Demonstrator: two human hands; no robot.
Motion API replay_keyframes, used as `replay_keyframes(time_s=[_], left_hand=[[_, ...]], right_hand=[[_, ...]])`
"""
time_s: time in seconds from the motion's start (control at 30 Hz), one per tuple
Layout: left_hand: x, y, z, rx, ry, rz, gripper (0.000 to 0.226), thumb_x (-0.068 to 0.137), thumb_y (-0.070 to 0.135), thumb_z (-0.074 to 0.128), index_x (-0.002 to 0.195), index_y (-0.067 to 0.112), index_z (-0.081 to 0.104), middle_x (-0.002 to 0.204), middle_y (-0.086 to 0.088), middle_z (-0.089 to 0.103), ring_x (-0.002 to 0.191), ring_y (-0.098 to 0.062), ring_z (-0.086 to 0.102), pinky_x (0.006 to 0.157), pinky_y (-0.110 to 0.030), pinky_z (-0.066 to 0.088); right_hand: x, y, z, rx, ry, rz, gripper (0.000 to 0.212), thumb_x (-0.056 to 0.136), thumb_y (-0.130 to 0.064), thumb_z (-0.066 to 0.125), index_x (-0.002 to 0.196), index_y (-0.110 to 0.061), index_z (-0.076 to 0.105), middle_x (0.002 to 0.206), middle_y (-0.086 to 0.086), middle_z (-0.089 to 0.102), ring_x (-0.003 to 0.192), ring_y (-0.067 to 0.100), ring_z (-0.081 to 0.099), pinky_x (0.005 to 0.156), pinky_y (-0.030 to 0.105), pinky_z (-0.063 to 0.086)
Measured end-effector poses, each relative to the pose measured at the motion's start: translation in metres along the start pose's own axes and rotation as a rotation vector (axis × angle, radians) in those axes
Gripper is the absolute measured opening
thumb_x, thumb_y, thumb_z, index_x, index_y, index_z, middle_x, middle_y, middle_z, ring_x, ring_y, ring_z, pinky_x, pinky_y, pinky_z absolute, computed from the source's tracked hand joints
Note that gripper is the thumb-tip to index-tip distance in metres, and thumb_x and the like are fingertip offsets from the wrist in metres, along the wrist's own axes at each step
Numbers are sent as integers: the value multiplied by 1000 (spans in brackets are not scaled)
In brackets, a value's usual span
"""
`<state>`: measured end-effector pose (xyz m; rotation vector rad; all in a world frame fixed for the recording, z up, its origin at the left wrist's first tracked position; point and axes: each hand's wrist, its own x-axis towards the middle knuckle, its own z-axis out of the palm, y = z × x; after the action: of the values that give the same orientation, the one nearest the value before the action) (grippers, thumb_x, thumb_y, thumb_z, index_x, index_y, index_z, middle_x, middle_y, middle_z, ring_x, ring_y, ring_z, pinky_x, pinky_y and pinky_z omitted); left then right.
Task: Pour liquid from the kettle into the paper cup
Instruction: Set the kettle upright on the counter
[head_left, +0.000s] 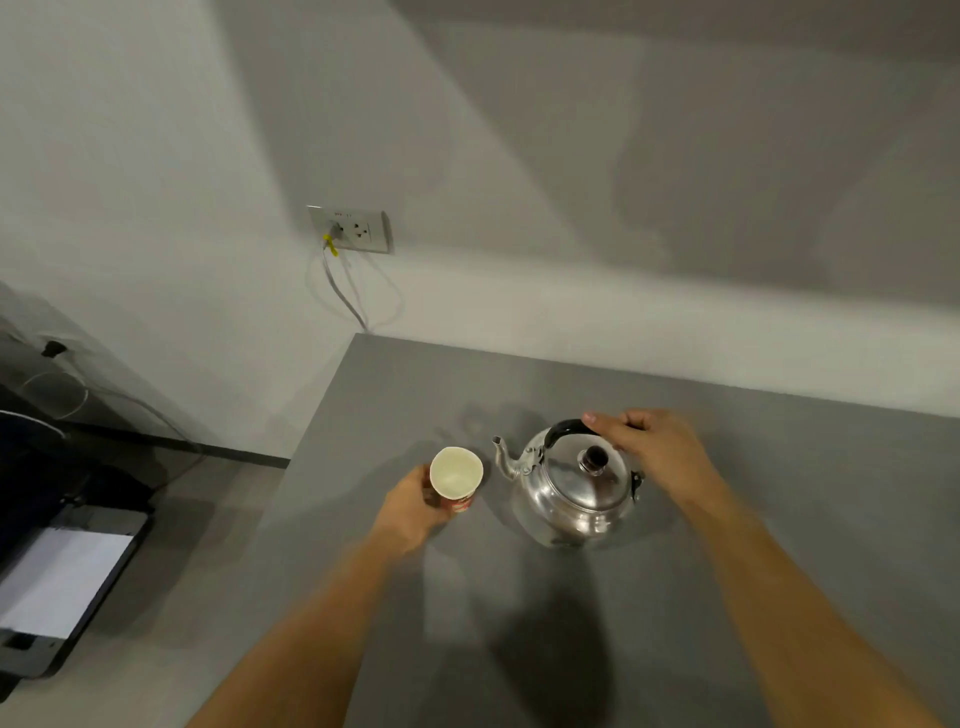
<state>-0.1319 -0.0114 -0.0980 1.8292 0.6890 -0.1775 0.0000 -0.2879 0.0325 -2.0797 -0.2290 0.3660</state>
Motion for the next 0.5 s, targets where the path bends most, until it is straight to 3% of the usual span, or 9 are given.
replay_keyframes(time_s=[0.1,0.17,0.3,0.5], left_hand=[[-1,4,-11,145,8,2,58,80,1,77,134,12,60,115,-4,72,111,-25,69,97,-32,50],[0,9,-18,230,33,-1,46,88,1,67,132,13,62,118,-4,73,112,-25,68,93,-27,47],[8,23,-31,314,102,8,29,98,12,57,126,10,67,124,-6,72,114,-25,66,98,-29,47],[30,56,-40,271,171,17,28,102,31,55,114,10,71,105,-7,73,99,-26,65,80,-29,43]], right_hand=[[-3,0,-5,26,9,11,68,75,-58,80,70,7,60,57,15,53,54,15,50,58,32,42],[-4,0,-8,43,23,21,69,75,-55,81,68,9,57,56,9,51,52,15,47,58,31,40],[2,0,-15,50,86,26,54,77,-54,81,57,-9,59,51,0,49,49,13,44,56,30,37],[32,-4,-30,-6,166,75,62,86,-59,68,60,-3,64,46,-4,52,39,8,44,50,28,36]])
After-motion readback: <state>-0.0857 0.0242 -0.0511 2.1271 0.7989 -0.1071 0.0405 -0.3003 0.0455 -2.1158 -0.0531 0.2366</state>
